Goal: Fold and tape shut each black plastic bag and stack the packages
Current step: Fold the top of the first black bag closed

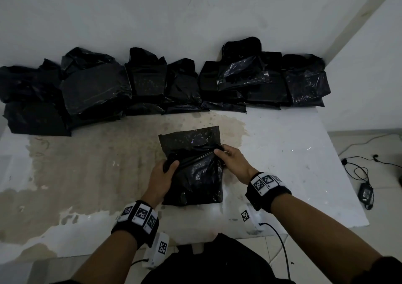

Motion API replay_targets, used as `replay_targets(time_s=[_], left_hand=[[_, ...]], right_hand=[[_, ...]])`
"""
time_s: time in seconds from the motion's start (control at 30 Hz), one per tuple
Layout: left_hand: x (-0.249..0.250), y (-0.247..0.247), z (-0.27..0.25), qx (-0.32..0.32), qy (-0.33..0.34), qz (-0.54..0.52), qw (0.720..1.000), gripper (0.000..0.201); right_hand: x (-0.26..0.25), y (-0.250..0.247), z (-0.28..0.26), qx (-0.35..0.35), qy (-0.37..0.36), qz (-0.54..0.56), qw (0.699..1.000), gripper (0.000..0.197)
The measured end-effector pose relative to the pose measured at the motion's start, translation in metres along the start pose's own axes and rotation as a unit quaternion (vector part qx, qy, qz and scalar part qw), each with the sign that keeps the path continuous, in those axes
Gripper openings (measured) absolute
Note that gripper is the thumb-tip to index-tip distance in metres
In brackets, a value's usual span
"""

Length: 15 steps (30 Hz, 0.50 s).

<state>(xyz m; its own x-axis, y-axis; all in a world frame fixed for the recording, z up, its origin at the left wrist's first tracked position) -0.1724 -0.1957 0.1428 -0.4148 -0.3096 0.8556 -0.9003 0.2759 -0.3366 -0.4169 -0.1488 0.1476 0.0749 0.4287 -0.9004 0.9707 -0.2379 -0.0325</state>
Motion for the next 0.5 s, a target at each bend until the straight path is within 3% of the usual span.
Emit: replay_targets(time_s=[0.13, 0.23, 0.33, 0.43, 0.5], left_hand=[[-0.018, -0.004, 0.002, 0.008, -0.026, -0.009, 1.000, 0.047], [-0.023, 0.008, 0.000, -0.070, -0.076, -0.077, 0.992, 0.049], [-0.017, 0.017, -0.001, -0.115, -0.062, -0.098, 0.987, 0.057], [-0.020, 0.019, 0.001, -0.113, -0.068, -0.091, 0.987, 0.085], [-0.020, 0.017, 0.000, -0.095, -0.054, -0.078, 0.991, 0.089]], right_hand=[[-0.004, -0.001, -0.003, 0.002, -0.024, -0.033, 0.999, 0.024], [-0.010, 0.003, -0.004, -0.009, -0.038, -0.046, 0.998, 0.025], [-0.016, 0.008, -0.004, -0.009, -0.054, -0.049, 0.997, 0.031], [-0.014, 0.012, -0.005, -0.002, -0.048, -0.052, 0.997, 0.028], [-0.010, 0.011, -0.007, 0.007, -0.038, -0.051, 0.998, 0.026]])
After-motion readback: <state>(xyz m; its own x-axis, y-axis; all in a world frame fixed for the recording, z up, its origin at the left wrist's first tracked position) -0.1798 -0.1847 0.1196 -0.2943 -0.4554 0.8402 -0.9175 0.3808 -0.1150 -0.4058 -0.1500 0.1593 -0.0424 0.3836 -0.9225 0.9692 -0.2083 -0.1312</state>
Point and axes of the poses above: each hand's wrist, its own z-axis towards the middle knuckle, its own y-axis out of the palm, x = y × z, the point moved 9 cm from there along z, towards the middle knuckle, and after that the axes turned 3 degrees about x, right-handed, at the moved point
